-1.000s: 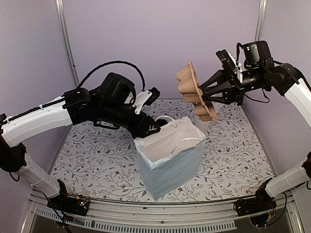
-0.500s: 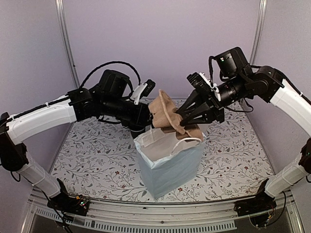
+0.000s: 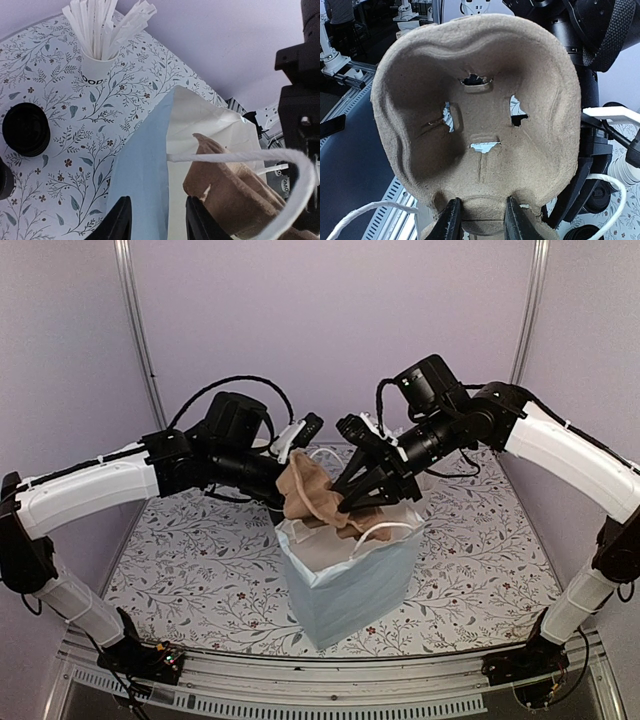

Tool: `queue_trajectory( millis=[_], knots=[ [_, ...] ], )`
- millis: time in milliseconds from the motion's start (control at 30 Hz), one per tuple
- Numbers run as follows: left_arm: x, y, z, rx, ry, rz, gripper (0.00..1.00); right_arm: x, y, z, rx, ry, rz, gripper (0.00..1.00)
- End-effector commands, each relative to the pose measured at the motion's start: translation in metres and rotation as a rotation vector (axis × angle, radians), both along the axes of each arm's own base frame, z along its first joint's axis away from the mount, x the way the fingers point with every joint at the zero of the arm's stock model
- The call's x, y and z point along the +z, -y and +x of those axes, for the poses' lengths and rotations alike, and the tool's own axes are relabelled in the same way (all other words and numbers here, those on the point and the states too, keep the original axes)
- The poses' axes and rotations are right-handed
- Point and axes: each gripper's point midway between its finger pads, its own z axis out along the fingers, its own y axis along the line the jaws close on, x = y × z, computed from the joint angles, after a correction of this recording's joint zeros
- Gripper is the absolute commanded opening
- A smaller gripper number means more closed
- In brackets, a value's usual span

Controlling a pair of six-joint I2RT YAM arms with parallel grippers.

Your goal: Pack the takeout coffee

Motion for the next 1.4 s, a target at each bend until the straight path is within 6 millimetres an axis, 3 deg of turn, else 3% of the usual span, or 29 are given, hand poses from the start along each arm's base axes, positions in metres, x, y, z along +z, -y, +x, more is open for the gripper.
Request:
queue_trajectory(
  millis=[0,167,467,667,1033,1367],
  knots=[
    [0.017,-0.006,0.000,-0.005,0.040,-0.044,0.41,0.000,-0.009,0.005,0.012,0.045,0.011,0.26],
    [0.024,-0.017,0.002,0.020,0.073,-0.028,0.49,-0.021,-0.007,0.013,-0.016,0.069,-0.055,0.26],
    [0.037,-0.031,0.004,0.036,0.116,-0.032,0.57,-0.041,0.003,0.017,-0.047,0.094,-0.148,0.26],
    [0.035,-0.055,0.014,0.130,0.139,0.014,0.58,-0.049,0.010,0.012,-0.044,0.082,-0.201,0.26],
    [0.049,-0.096,0.025,0.253,0.189,-0.004,0.59,-0.086,0.023,0.009,-0.083,0.119,-0.410,0.26],
    [0.044,-0.108,0.031,0.280,0.180,-0.002,0.59,-0.110,0.043,0.015,-0.142,0.174,-0.584,0.28]
  ],
)
